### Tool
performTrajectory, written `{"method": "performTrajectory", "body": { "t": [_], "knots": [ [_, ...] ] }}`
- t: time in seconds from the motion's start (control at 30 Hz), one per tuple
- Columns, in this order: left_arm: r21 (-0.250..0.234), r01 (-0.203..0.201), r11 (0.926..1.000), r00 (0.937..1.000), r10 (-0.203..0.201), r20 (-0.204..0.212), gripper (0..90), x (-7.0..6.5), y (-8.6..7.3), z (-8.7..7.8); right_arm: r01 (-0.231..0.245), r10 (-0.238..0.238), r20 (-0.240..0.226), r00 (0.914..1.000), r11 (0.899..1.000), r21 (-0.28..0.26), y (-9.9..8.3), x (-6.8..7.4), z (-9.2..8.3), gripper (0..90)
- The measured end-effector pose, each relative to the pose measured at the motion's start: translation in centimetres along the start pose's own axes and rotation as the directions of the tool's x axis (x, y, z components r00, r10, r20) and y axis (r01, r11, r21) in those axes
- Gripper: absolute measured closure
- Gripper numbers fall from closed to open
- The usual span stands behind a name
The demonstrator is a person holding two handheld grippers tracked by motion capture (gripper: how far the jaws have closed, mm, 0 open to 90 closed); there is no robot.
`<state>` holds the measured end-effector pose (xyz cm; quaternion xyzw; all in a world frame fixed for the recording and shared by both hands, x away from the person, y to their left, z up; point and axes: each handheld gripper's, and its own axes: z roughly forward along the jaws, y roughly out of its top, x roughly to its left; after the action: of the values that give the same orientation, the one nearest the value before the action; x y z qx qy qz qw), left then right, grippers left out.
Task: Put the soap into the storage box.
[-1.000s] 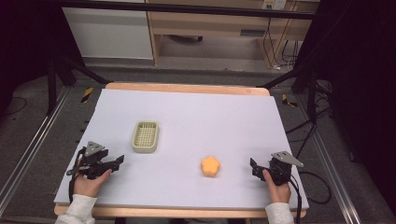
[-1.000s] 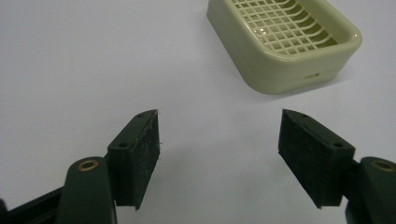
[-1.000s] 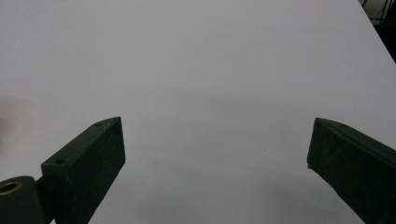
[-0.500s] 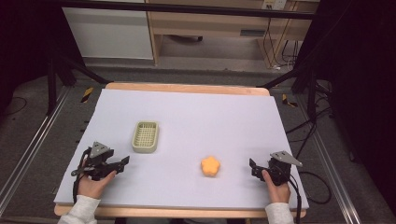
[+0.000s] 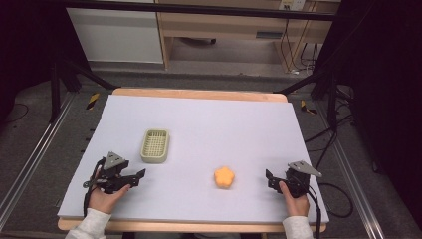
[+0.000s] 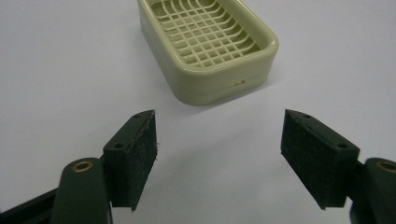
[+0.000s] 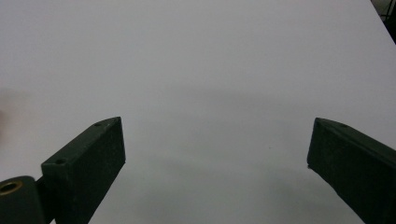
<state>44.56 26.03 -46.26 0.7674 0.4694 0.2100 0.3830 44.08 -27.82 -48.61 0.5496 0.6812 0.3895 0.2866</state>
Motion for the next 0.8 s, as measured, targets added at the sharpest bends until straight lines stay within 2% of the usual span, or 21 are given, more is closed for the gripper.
{"method": "performTrajectory", "body": {
  "t": [0.6, 0.8],
  "knots": [
    [0.001, -0.039, 0.9992, 0.9982, 0.039, 0.046, 25.5, -1.8, 0.6, 0.1, 0.002, -0.002, -0.005, 1.0, 1.0, 0.0, 0.0, 0.0, 0.0, 4.0],
    [0.002, -0.052, 0.9987, 0.9974, 0.052, 0.05, 24.9, -2.3, 0.6, 0.2, 0.009, -0.009, 0.0, 1.0, 1.0, 0.008, 0.0, 0.1, 0.1, 3.5]
  ]
}}
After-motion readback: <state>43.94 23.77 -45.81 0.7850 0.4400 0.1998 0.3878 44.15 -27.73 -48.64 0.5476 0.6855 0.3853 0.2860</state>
